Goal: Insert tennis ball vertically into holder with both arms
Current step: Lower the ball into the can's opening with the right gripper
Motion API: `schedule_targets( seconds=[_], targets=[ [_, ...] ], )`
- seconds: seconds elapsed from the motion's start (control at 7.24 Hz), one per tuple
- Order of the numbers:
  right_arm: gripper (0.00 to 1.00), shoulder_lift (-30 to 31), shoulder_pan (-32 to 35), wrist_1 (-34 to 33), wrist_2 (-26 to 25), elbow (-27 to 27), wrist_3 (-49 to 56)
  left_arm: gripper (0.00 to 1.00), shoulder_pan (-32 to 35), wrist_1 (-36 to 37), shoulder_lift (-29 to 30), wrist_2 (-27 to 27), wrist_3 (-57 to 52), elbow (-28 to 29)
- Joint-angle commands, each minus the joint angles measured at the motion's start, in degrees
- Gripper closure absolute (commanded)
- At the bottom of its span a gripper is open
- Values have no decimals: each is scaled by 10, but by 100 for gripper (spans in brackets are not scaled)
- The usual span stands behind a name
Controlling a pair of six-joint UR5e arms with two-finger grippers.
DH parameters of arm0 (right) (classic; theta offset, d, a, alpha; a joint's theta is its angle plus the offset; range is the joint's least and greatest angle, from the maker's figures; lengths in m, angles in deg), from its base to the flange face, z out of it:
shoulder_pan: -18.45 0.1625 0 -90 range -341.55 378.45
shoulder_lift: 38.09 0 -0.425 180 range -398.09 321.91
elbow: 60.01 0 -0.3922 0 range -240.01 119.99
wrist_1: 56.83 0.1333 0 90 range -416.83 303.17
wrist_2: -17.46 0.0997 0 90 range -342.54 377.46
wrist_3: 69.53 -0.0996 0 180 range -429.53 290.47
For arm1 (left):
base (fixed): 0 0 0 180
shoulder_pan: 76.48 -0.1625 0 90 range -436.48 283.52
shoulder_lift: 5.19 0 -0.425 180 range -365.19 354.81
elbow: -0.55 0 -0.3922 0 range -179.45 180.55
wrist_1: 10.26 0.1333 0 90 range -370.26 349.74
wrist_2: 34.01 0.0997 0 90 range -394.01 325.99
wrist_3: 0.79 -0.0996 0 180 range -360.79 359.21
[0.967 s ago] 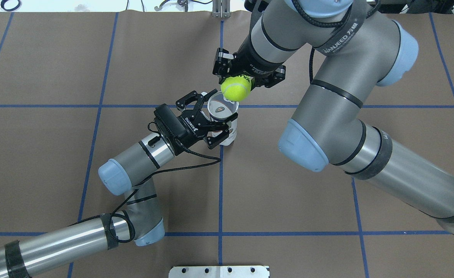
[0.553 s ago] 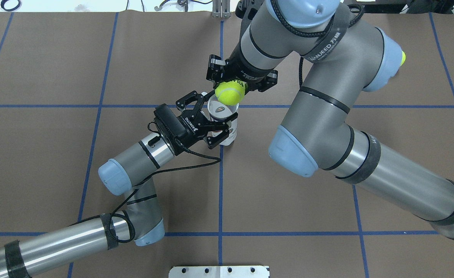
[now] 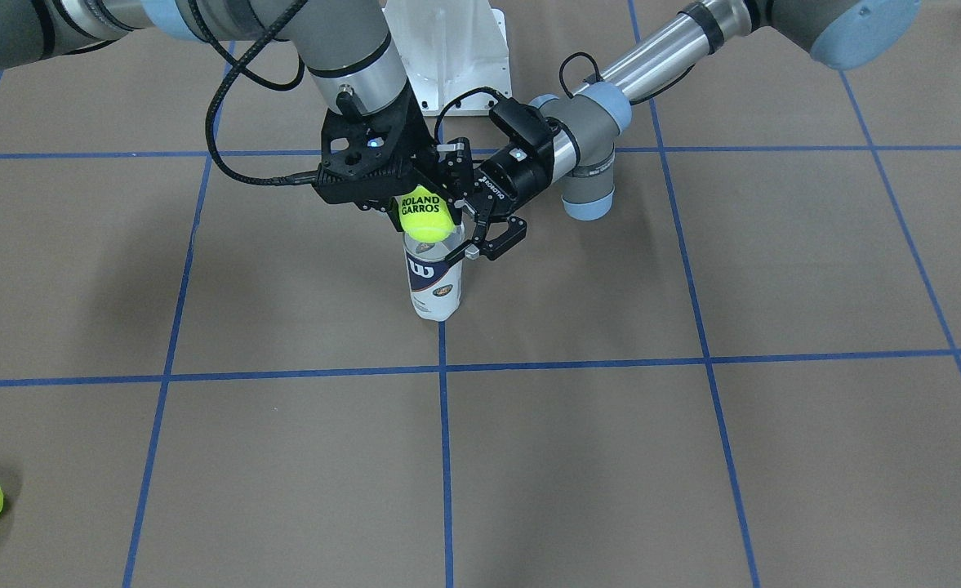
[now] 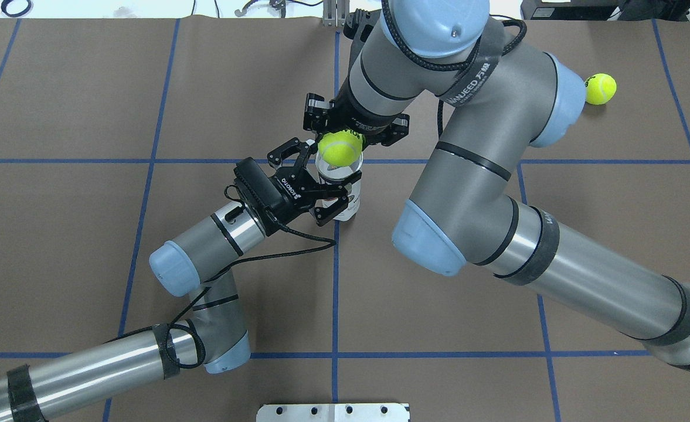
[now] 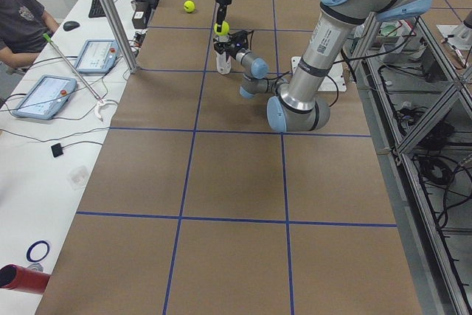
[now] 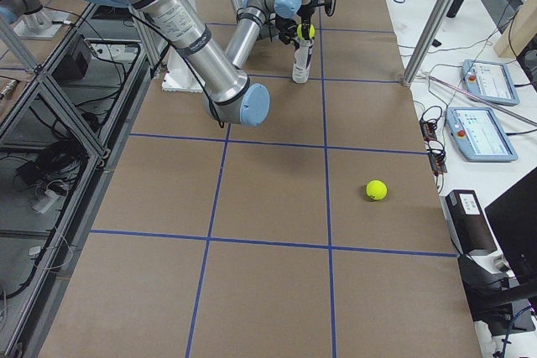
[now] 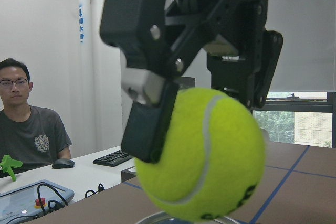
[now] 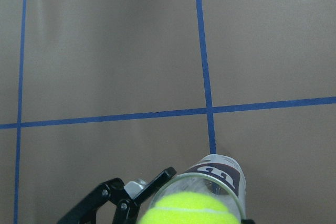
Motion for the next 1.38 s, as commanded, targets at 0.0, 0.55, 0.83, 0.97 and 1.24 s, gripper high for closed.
schedule_targets(
  seconds=[0.0,0.55,0.83,0.97,1.24],
  targets=[
    [72,-12,0,0,0,-16,0,17,0,-1,0,0,0,0],
    [24,-8,-1,0,0,-16,0,17,0,-1,0,0,1,0],
    [1,-8,-2,1,0,-16,-18,16,0,-2,0,0,1,-1],
    [1,-7,-2,1,0,-16,-18,16,1,-2,0,0,0,-1],
    [1,-8,-2,2,0,-15,-18,16,1,-2,0,1,0,-1]
  ],
)
